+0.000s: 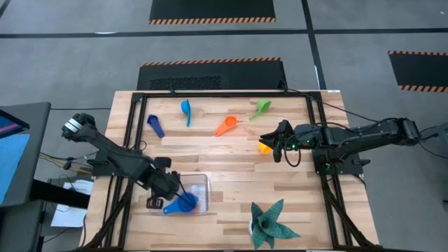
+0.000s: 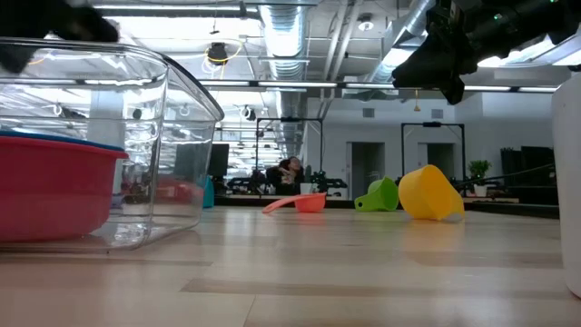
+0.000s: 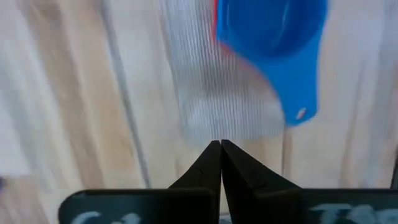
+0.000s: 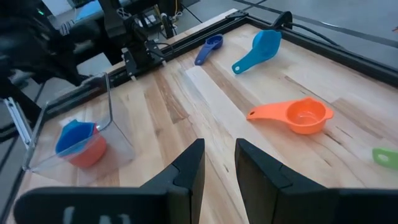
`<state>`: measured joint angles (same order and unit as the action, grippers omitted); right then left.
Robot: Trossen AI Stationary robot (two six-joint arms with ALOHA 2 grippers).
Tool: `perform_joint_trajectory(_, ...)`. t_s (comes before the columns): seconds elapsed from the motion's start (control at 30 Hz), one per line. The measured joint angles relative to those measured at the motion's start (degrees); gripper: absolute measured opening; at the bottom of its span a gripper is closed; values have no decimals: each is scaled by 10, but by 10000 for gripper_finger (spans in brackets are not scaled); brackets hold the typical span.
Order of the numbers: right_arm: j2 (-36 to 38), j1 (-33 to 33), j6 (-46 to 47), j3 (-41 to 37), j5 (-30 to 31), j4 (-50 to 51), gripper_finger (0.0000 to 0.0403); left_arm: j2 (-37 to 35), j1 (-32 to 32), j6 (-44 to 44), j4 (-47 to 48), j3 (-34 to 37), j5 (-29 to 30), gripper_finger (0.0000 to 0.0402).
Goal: Nest measuring cups in basket
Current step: Stack the yellow measuring cup on top of the blue measuring cup in the transparent bin
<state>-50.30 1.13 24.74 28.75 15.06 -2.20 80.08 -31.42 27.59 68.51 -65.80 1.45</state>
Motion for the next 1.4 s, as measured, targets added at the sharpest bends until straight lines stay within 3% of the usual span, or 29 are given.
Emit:
perform_joint_trajectory(0.17,0,0,-18,21,12,35,111,-60,0,25,44,-32,96,0)
perform_joint_trajectory(0.33,-56,18,-113,123,125,183,89,-119,0,86,77,-32,174,0)
perform_joint_trajectory(0.47,-103,24,-175,207,152,295,71,-147,0,122,77,-32,206,0)
perform_joint_trajectory(0.57,-133,22,-157,228,150,393,65,-149,0,137,76,-32,221,0)
perform_joint_trajectory(0.73,-162,17,-49,226,150,507,67,-143,0,136,76,-32,231,0)
perform_joint_trajectory(0.93,-183,17,-14,226,148,547,103,-139,2,138,75,-20,235,0)
perform_joint_trajectory(1.23,-184,20,-12,226,129,538,202,-140,2,174,72,6,234,0)
perform_joint_trajectory(1.4,-184,34,-73,207,128,521,237,-139,2,190,63,30,230,0)
